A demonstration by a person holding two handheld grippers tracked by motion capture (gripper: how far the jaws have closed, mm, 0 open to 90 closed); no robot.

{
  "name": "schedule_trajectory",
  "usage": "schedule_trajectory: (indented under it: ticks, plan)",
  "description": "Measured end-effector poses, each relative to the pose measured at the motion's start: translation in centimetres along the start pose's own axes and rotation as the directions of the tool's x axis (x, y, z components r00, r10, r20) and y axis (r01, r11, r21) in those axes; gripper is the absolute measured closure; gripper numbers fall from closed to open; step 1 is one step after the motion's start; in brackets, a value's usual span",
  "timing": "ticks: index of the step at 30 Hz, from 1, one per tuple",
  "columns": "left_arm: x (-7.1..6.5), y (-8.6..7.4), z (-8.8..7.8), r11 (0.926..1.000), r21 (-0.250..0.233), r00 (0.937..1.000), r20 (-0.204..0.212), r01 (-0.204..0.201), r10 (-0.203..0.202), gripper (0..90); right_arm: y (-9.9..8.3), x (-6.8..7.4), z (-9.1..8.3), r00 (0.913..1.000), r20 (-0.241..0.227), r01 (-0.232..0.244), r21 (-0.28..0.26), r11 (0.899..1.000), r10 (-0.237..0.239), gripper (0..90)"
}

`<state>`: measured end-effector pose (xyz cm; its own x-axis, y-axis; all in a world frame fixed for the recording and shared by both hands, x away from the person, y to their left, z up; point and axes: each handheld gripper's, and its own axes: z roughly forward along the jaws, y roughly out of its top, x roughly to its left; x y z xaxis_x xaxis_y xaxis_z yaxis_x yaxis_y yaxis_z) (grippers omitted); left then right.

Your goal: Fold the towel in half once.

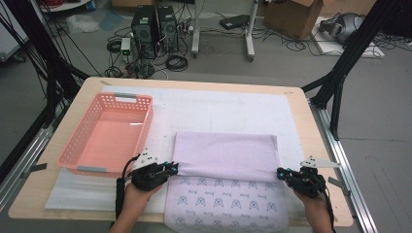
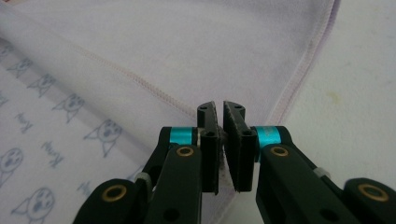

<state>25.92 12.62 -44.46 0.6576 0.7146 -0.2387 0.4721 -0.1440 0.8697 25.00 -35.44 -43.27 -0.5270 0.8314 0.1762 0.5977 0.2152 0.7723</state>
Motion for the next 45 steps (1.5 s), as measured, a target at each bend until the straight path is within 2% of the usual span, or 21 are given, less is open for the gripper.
schedule_trajectory:
  ticks: [12,19,21,30,34,36,38,40,41,43,45]
  plan:
    - [-2.2,-1.8,-1.9,1.0,-0.002,1.0,-0.005,-0.006,0.006,83.2,-2.3,1.6,-2.2,0.9998,-0.019,0.006,-0.001,1.0,-0.006,84.7]
    - [-3.7,-2.8,-3.7,0.9999,-0.01,0.9999,0.013,-0.001,0.001,83.2,-3.6,2.9,-4.0,0.9993,-0.032,0.019,-0.007,1.0,-0.019,85.0]
    - [-4.1,-3.1,-4.2,0.9999,-0.008,0.9998,0.019,-0.011,0.011,83.1,-4.0,3.2,-4.6,0.9988,-0.044,0.02,-0.009,1.0,-0.02,85.0]
    - [-5.9,-4.5,-6.3,0.9999,0.004,0.9991,0.042,-0.01,0.01,83.0,-5.8,4.7,-7.2,0.9964,-0.078,0.032,-0.013,0.999,-0.033,85.5]
    - [-6.5,-5.3,-7.1,0.9995,0.027,0.9984,0.055,-0.018,0.016,82.7,-6.6,5.8,-8.0,0.9941,-0.092,0.059,0.015,0.998,-0.058,85.6]
    - [-6.5,-5.4,-7.2,0.9991,0.042,0.9981,0.062,-0.007,0.004,78.1,-7.0,5.9,-8.1,0.9935,-0.095,0.066,0.033,0.997,-0.063,84.5]
    - [-6.2,-5.3,-7.0,0.9993,0.032,0.9982,0.057,0.017,-0.019,66.5,-7.1,5.8,-7.9,0.9944,-0.089,0.061,0.036,0.997,-0.058,76.4]
    - [-5.8,-5.0,-6.9,0.9988,0.018,0.9976,0.052,0.046,-0.047,53.6,-6.9,5.5,-8.0,0.9959,-0.084,0.037,0.016,0.999,-0.035,73.0]
    - [-5.6,-4.9,-6.9,0.9986,0.009,0.9976,0.045,0.053,-0.053,50.7,-6.8,5.4,-8.0,0.9962,-0.084,0.023,0.001,1.0,-0.022,70.1]
    - [-5.3,-4.6,-6.6,0.9985,-0.005,0.9982,0.027,0.054,-0.054,47.9,-6.6,5.2,-8.0,0.9973,-0.073,0.013,-0.019,1.0,-0.014,69.7]
    - [-5.1,-4.1,-6.2,0.9988,-0.011,0.9988,0.015,0.048,-0.047,47.8,-6.4,5.0,-7.8,0.9987,-0.05,0.008,-0.03,1.0,-0.009,69.7]
